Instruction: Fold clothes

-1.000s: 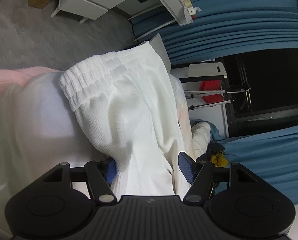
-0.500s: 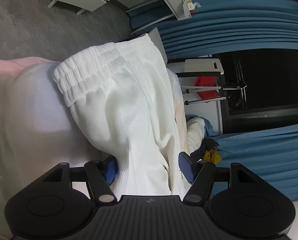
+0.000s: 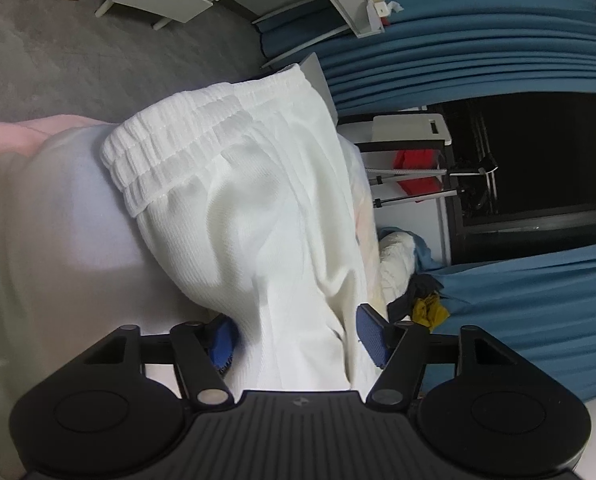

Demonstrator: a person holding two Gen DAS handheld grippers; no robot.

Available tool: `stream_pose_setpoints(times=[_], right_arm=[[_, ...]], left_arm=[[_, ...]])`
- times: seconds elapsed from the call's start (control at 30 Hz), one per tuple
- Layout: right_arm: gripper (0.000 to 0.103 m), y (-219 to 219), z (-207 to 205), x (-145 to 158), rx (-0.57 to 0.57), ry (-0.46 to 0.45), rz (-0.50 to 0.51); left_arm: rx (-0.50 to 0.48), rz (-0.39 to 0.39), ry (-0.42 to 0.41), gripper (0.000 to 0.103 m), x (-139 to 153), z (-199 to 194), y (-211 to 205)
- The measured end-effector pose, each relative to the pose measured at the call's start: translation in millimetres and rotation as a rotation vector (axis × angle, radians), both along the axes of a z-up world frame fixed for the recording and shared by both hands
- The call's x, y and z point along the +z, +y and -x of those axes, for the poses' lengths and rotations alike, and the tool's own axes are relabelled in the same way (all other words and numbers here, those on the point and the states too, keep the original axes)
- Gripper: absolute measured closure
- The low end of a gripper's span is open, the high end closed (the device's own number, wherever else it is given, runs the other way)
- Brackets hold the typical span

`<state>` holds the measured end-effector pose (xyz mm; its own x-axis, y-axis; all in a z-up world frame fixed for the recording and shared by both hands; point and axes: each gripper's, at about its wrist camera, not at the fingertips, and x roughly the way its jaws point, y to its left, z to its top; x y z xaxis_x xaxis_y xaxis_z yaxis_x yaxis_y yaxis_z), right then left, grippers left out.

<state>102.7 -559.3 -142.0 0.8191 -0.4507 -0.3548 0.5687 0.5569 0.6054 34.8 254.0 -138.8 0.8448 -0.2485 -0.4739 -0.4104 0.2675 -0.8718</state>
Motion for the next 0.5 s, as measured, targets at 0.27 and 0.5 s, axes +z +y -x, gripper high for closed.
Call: stream_pose_setpoints(times=[0.27, 0.5], right_arm=[[0.096, -4.1, 4.4, 2.9, -0.004, -0.008, -0.038], [0.096, -10.9, 10.7, 13.4, 0.002, -0.002, -0.045]], left_arm=[[0.045, 0.018, 0.055, 0.09, -11.9, -6.9, 4.0], [0.094, -0.013, 0.031, 0.098, 4.4, 0.3, 8.7]])
